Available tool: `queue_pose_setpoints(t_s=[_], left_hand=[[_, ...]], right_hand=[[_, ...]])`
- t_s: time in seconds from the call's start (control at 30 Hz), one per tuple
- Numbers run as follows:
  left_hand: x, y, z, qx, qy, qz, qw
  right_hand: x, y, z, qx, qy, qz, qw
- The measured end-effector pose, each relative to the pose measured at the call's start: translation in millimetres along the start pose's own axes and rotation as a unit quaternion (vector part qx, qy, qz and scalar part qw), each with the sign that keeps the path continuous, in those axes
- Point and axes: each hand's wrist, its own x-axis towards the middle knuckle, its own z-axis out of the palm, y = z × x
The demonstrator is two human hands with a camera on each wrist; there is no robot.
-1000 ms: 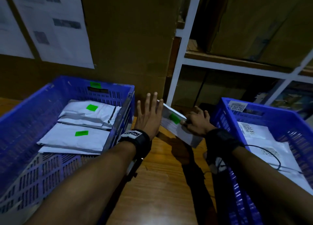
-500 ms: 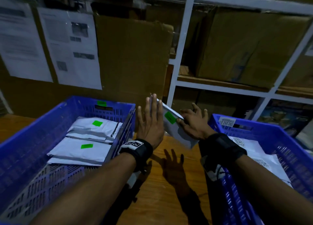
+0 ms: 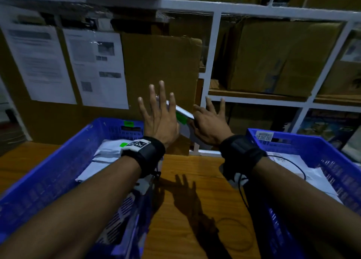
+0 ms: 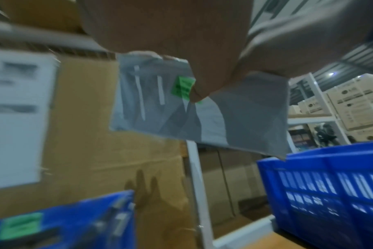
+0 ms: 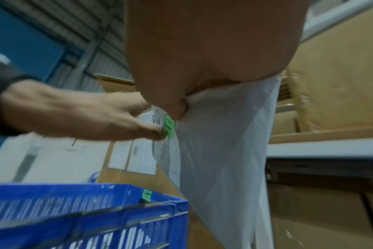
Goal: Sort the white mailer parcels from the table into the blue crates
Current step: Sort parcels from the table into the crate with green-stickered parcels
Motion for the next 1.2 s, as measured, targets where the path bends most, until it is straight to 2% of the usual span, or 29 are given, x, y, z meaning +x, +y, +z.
queue_pose_setpoints(t_s=[0.2, 0.37, 0.53, 0.73, 0.8, 0.87, 0.97, 1.1, 1.2], left_hand=[[-15, -61, -5, 0.029, -0.002, 0.030, 0.999], [-34, -136, -3, 0.014, 0.016, 0.034, 0.999], [-45, -187, 1, -0.010, 0.045, 0.069, 0.997], [-54, -218, -1, -0.021, 0.002, 0.051, 0.998], [-54, -224, -1, -0.075, -0.058, 0.025, 0.995], [-49, -225, 4, -0.174, -0.120, -0.016, 0.977], [-34, -227, 16, -0.315, -0.189, -0.102, 0.924], [-24, -230, 29, -0.379, -0.205, -0.172, 0.886], [-27, -234, 36, -0.405, -0.155, -0.186, 0.882]], right_hand=[[12, -51, -2, -0.061, 0.025, -0.012, 0.998], [33, -120, -3, -0.073, 0.065, -0.003, 0.995], [52, -185, -6, -0.049, 0.104, 0.043, 0.992], [71, -225, -12, -0.023, 0.086, 0.112, 0.990], [74, -234, -11, -0.019, 0.087, 0.117, 0.989], [75, -244, -8, -0.011, 0.088, 0.107, 0.990], [74, -262, -1, 0.009, 0.070, 0.069, 0.995], [74, -272, 12, 0.084, 0.007, 0.037, 0.996], [71, -270, 18, 0.147, -0.043, -0.001, 0.988]])
